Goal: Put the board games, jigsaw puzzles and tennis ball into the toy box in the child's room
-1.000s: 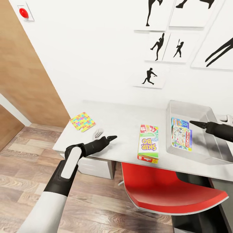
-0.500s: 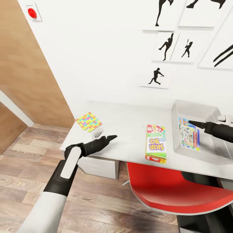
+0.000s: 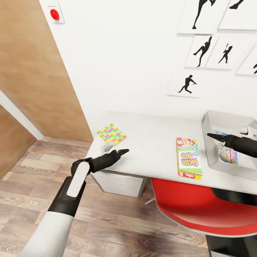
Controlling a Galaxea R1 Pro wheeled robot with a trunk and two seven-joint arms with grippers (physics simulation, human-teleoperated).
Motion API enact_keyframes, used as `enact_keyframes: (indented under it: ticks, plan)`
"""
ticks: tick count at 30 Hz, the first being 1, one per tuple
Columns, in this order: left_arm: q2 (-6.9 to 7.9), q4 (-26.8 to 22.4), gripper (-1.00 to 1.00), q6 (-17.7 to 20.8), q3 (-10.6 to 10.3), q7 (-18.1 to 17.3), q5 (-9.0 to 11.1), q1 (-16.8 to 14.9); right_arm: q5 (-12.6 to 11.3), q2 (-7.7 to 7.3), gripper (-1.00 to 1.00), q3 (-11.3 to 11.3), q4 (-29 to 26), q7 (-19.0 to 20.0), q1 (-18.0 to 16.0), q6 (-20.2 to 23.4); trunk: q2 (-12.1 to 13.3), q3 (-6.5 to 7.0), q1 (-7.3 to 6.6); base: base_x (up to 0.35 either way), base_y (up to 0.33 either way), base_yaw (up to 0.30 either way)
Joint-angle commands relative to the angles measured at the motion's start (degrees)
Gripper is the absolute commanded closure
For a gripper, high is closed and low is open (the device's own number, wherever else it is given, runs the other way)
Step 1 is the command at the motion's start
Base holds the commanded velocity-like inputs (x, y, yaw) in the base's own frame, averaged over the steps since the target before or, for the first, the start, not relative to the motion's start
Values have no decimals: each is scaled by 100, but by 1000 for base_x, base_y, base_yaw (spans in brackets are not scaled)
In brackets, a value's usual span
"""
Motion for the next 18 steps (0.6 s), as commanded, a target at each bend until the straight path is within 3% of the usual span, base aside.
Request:
enact_keyframes:
  ticks: [1, 15, 18]
  plan:
    - [-2, 0, -100, 21, 5, -27, -23, -4, 55, 2, -100, -6, -3, 61, -8, 26, -8, -7, 2, 0, 323, 0]
    - [-3, -1, -100, 21, 3, -19, -24, -4, 62, 8, -100, -9, -8, 36, -18, 26, -8, -7, 2, 0, 328, 0]
    - [-3, -1, -100, 21, 2, -5, -25, -4, 58, 11, -100, -3, -8, -162, -20, 26, -8, -7, 2, 0, 199, 0]
